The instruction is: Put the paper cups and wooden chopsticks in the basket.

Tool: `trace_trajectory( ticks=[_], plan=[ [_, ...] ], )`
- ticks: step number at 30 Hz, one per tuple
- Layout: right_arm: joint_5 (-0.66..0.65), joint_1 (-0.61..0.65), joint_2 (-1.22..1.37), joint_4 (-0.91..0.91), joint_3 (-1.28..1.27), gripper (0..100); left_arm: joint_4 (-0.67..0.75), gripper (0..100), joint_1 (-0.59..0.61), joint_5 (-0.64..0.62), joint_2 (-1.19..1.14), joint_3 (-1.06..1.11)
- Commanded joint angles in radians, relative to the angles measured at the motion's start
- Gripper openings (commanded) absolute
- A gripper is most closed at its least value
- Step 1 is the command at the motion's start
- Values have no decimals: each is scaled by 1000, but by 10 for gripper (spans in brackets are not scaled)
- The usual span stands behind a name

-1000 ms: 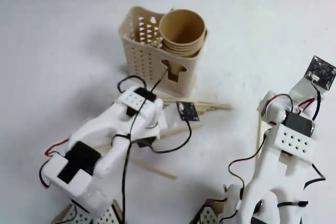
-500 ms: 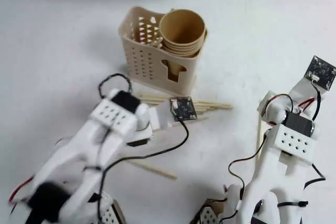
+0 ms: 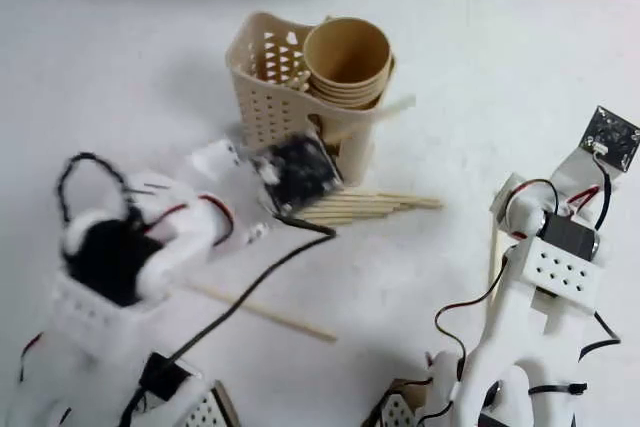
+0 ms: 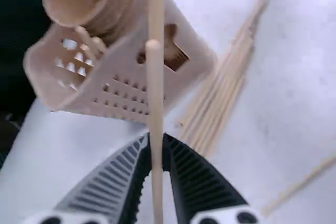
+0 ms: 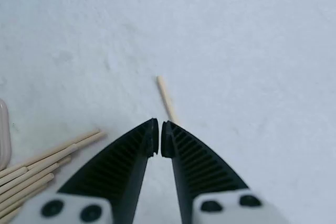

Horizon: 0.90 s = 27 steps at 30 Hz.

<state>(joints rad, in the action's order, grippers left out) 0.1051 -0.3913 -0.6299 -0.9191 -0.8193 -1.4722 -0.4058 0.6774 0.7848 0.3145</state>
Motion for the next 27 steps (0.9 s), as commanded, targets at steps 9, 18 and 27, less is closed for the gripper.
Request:
trace_trajectory(
  ticks=[9, 18, 27],
  plan=[
    [-8, 7, -15, 18, 11, 28, 493, 22, 67, -259, -122, -350],
    [-9, 7, -15, 18, 11, 28, 895, 22, 65, -404, -260, -348],
    [-11, 7, -15, 18, 11, 28, 1036, 23, 160, -537, -493, -345]
  ],
)
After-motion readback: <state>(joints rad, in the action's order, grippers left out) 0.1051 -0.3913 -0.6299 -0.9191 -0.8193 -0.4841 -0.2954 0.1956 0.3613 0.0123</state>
